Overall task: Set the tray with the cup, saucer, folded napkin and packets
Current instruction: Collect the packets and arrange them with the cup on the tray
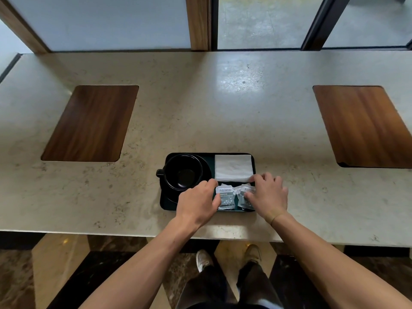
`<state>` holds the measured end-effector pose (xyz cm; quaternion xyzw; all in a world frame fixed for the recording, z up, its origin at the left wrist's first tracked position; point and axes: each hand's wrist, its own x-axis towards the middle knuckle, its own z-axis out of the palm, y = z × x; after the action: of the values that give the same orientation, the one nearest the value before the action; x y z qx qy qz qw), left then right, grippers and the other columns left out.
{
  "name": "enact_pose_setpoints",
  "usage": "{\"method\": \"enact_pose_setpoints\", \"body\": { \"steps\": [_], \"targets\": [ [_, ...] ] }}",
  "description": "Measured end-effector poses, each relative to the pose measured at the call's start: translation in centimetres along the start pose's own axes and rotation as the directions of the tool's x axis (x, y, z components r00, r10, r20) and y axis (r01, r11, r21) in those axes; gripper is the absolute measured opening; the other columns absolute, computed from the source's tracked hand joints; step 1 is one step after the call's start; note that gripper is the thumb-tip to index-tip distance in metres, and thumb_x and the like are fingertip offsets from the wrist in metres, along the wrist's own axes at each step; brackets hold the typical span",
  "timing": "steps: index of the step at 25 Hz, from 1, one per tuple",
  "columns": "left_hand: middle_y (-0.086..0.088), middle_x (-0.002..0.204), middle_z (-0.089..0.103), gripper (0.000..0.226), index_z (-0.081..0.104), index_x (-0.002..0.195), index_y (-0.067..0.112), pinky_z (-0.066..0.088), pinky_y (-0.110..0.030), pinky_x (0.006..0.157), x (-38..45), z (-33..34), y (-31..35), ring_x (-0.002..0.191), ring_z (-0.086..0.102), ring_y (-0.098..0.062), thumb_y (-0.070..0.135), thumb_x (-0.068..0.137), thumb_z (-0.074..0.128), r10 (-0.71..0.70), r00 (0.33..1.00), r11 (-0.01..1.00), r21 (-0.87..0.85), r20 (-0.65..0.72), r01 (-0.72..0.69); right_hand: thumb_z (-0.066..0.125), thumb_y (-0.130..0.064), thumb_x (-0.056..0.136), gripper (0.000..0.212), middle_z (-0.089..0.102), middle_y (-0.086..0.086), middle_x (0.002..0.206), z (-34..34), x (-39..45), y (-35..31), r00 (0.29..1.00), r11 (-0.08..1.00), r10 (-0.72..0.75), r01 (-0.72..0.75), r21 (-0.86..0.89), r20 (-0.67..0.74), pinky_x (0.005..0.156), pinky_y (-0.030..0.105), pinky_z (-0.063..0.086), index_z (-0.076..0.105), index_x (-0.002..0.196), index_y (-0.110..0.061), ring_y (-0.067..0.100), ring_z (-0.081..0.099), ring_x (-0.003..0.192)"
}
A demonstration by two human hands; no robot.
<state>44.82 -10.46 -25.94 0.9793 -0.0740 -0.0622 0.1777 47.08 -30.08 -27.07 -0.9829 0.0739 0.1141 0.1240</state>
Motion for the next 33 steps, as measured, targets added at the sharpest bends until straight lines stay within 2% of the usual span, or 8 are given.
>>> {"method": "enact_pose_setpoints", "body": {
  "steps": [7, 10, 13, 16, 21, 25, 30, 33],
  "targets": [
    [0.012, 0.082, 0.060, 0.024, 0.057, 0.111, 0.029, 0.048, -0.032, 0.060, -0.4, -1.4, 0.4, 0.072, 0.062, -0.016, 0.042, 0.093, 0.046, 0.008, 0.997, 0.996, -0.087, -0.072, -0.014, 0.055, -0.026, 0.092, 0.016, 0.064, -0.004, 0.104, -1.7, -0.8, 0.9, 0.983, 0.943, 0.039, 0.023, 0.333, -0.179, 0.080, 0.039, 0.049, 0.064, 0.106, -0.026, 0.019, 0.055, 0.097],
    [0.018, 0.075, 0.055, 0.017, 0.060, 0.104, 0.031, 0.045, -0.027, 0.055, -0.8, -2.6, 0.9, 0.066, 0.056, -0.006, 0.040, 0.092, 0.052, -0.017, 0.988, 0.988, -0.157, -0.152, -0.007, 0.054, -0.021, 0.093, 0.014, 0.066, -0.006, 0.097, -2.8, -0.9, 1.5, 0.981, 0.901, 0.021, 0.065, 0.430, -0.191, 0.071, 0.030, 0.050, 0.064, 0.103, -0.026, 0.012, 0.059, 0.085],
    [0.016, 0.075, 0.060, 0.012, 0.063, 0.099, 0.031, 0.051, -0.029, 0.056, -1.4, -3.4, 1.0, 0.067, 0.057, -0.004, 0.037, 0.091, 0.056, -0.093, 0.969, 0.974, -0.223, -0.228, 0.041, 0.057, -0.020, 0.092, 0.016, 0.066, -0.009, 0.095, -3.5, -0.7, 1.8, 0.982, 0.881, -0.042, 0.124, 0.457, -0.184, 0.067, 0.024, 0.049, 0.064, 0.104, -0.026, 0.007, 0.060, 0.079],
    [0.015, 0.083, 0.063, 0.010, 0.064, 0.099, 0.030, 0.054, -0.032, 0.062, -2.5, -3.7, 0.7, 0.073, 0.059, -0.004, 0.033, 0.091, 0.058, -0.176, 0.954, 0.955, -0.277, -0.243, 0.106, 0.059, -0.019, 0.089, 0.021, 0.066, -0.010, 0.093, -3.8, -1.0, 1.4, 0.977, 0.861, -0.150, 0.203, 0.467, -0.149, 0.070, 0.030, 0.055, 0.064, 0.108, -0.026, 0.006, 0.061, 0.078],
    [0.012, 0.081, 0.063, 0.010, 0.064, 0.099, 0.027, 0.049, -0.025, 0.058, -3.9, -5.3, -2.4, 0.070, 0.058, -0.004, 0.029, 0.091, 0.059, -0.239, 0.936, 0.930, -0.337, -0.259, 0.145, 0.061, -0.017, 0.084, 0.032, 0.063, -0.010, 0.095, -4.1, -1.1, -1.1, 0.964, 0.836, -0.264, 0.244, 0.492, -0.029, 0.071, 0.031, 0.054, 0.062, 0.114, -0.030, 0.007, 0.064, 0.077],
    [0.012, 0.078, 0.063, 0.011, 0.064, 0.102, 0.025, 0.050, -0.024, 0.058, -3.6, -6.6, -7.0, 0.066, 0.060, -0.005, 0.026, 0.091, 0.061, -0.313, 0.921, 0.890, -0.410, -0.232, 0.199, 0.067, -0.021, 0.079, 0.043, 0.061, -0.011, 0.101, -3.8, -0.4, -4.4, 0.953, 0.827, -0.300, 0.236, 0.510, 0.046, 0.079, 0.037, 0.053, 0.058, 0.119, -0.033, 0.014, 0.064, 0.078],
    [0.014, 0.084, 0.062, 0.018, 0.061, 0.107, 0.029, 0.054, -0.029, 0.067, -2.1, -6.7, -13.1, 0.071, 0.061, -0.003, 0.025, 0.089, 0.064, -0.341, 0.926, 0.859, -0.454, -0.163, 0.236, 0.071, -0.014, 0.073, 0.062, 0.059, -0.006, 0.113, -2.1, 0.9, -9.6, 0.946, 0.823, -0.311, 0.219, 0.524, 0.093, 0.081, 0.034, 0.051, 0.051, 0.130, -0.031, 0.015, 0.062, 0.086],
    [0.015, 0.091, 0.063, 0.028, 0.057, 0.115, 0.033, 0.053, -0.028, 0.071, -0.9, -6.5, -15.5, 0.077, 0.061, -0.001, 0.032, 0.088, 0.064, -0.301, 0.953, 0.846, -0.467, -0.016, 0.259, 0.063, 0.000, 0.066, 0.079, 0.054, 0.001, 0.126, -0.9, 1.5, -11.5, 0.935, 0.829, -0.315, 0.186, 0.528, 0.165, 0.093, 0.036, 0.049, 0.045, 0.138, -0.026, 0.019, 0.058, 0.107]
  ]
}}
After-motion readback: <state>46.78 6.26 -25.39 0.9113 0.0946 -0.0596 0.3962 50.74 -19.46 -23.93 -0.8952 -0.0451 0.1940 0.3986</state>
